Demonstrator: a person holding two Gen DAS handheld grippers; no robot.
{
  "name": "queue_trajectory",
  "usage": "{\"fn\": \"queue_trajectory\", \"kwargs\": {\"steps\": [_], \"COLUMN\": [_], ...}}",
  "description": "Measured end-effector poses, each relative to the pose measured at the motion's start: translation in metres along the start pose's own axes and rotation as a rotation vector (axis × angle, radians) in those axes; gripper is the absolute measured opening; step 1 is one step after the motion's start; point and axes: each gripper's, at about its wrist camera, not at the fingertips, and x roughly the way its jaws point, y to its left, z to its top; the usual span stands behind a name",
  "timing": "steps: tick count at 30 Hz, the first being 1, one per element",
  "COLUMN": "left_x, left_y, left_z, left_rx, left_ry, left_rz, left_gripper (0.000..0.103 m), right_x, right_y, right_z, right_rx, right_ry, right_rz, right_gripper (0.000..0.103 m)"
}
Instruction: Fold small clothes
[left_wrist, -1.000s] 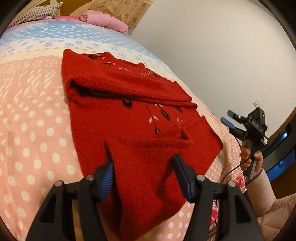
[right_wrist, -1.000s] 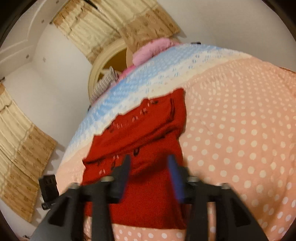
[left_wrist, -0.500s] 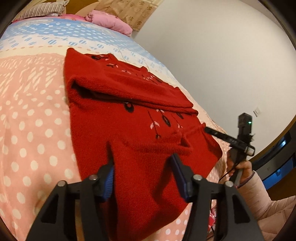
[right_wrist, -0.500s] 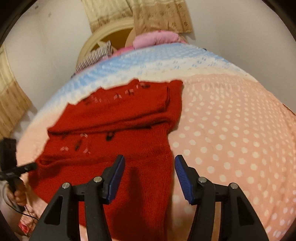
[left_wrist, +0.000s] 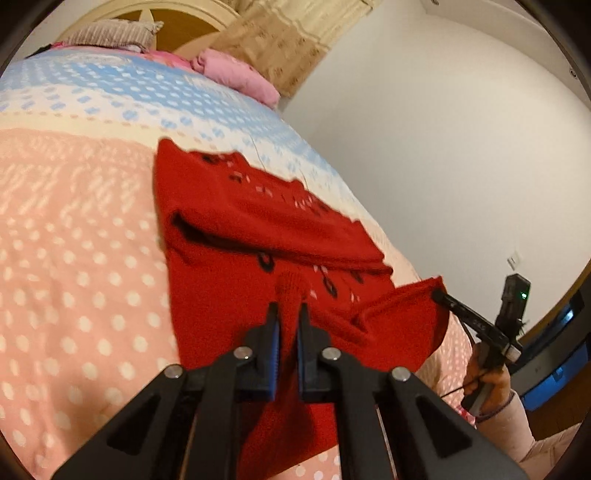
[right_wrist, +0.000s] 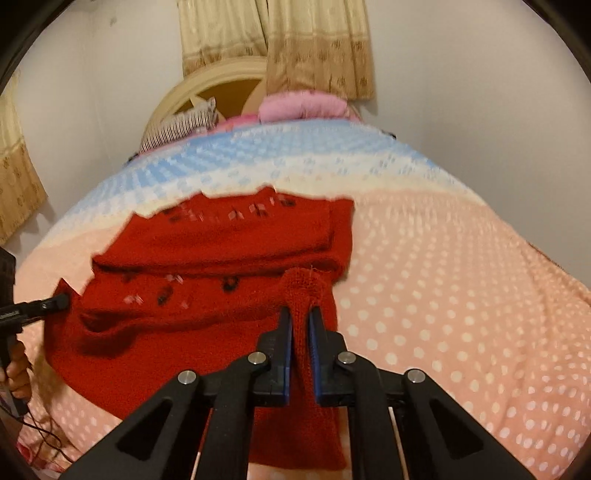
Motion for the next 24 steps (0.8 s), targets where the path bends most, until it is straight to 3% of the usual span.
{"fn": "queue_trajectory", "kwargs": {"steps": [8,16,24], "left_x": [-0.009,0.001,0.022], "left_y": [-0.002,0.003,0.016], "left_z": [0.021,0.034,0.084], "left_rx": [0.016,-0.006,-0.026], "left_ry": [-0.067,-0.065,-0.060], "left_rz": [0.069,0.121,0.205], "left_gripper": [0.006,0.006,0.007], "right_x": [-0.017,-0.004,0.019], "right_y": [0.020,0.015,0.018], "right_z": [0.029,0.044,0.091], "right_rx": [-0.023,0.000,-0.034], "right_ry": [-0.107,-0.107,-0.127], "right_rz": [-0.044,-0.059,-0.048], "right_gripper": [0.008,0.007,0.007]}}
